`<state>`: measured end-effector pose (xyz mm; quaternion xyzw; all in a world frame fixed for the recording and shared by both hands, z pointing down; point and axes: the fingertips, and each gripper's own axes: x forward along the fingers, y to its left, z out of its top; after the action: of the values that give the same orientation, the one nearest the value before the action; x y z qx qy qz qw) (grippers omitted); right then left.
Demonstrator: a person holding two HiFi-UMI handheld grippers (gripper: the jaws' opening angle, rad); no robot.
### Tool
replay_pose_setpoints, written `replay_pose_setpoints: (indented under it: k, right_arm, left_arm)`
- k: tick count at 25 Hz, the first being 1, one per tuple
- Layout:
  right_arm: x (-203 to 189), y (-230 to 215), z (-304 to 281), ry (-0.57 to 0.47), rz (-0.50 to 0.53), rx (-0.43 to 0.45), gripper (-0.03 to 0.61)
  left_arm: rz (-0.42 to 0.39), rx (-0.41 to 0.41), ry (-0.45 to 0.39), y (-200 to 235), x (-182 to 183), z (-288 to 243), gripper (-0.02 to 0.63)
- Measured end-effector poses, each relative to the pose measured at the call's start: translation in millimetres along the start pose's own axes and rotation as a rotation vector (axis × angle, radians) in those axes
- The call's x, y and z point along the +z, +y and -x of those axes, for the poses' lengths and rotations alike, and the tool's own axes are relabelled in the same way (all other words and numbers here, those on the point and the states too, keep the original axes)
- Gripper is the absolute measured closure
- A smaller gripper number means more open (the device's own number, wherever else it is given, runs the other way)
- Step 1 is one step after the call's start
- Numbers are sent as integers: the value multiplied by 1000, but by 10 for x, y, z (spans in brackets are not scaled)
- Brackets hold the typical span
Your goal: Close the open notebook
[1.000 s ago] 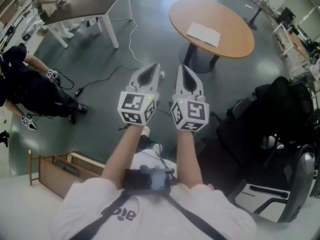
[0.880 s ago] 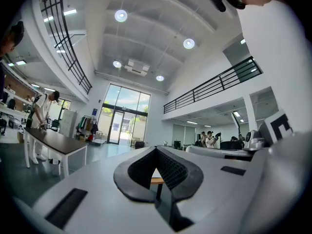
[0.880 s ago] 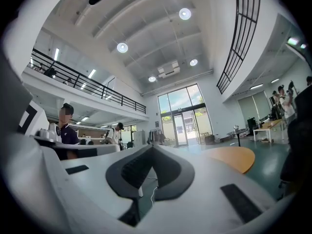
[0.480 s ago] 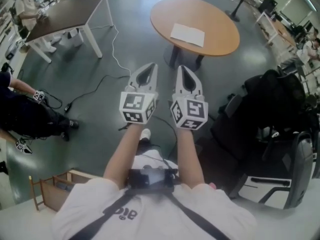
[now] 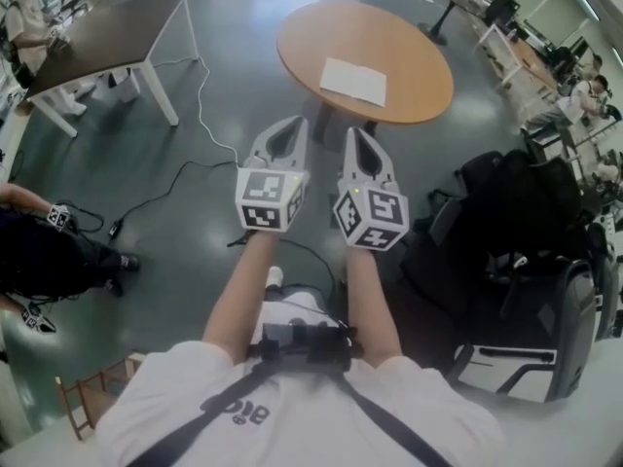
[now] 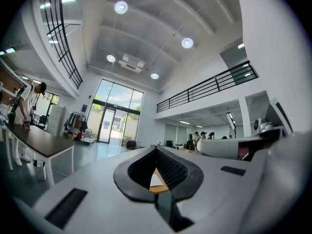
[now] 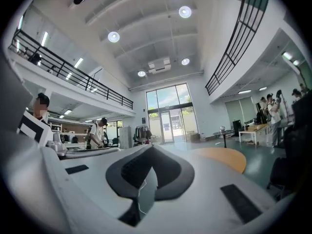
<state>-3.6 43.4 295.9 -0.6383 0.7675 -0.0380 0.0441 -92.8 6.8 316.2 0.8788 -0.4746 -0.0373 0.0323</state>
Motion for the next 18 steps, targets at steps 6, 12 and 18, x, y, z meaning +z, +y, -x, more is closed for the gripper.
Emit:
replay_pose_setpoints:
  k: [6,12,18]
  right_arm:
    - [-30,70,-337,4,-34,7,558]
    - [-51,59,-438,-36,10,-67,558]
    - [29,-90,-533,-49,41,-128,558]
  left_arm:
    - [33,-2,-6,256,27,-228,601]
    - [43,-49,14,318,-74,-340,601]
    - [55,-98,10,313,-52,-512,601]
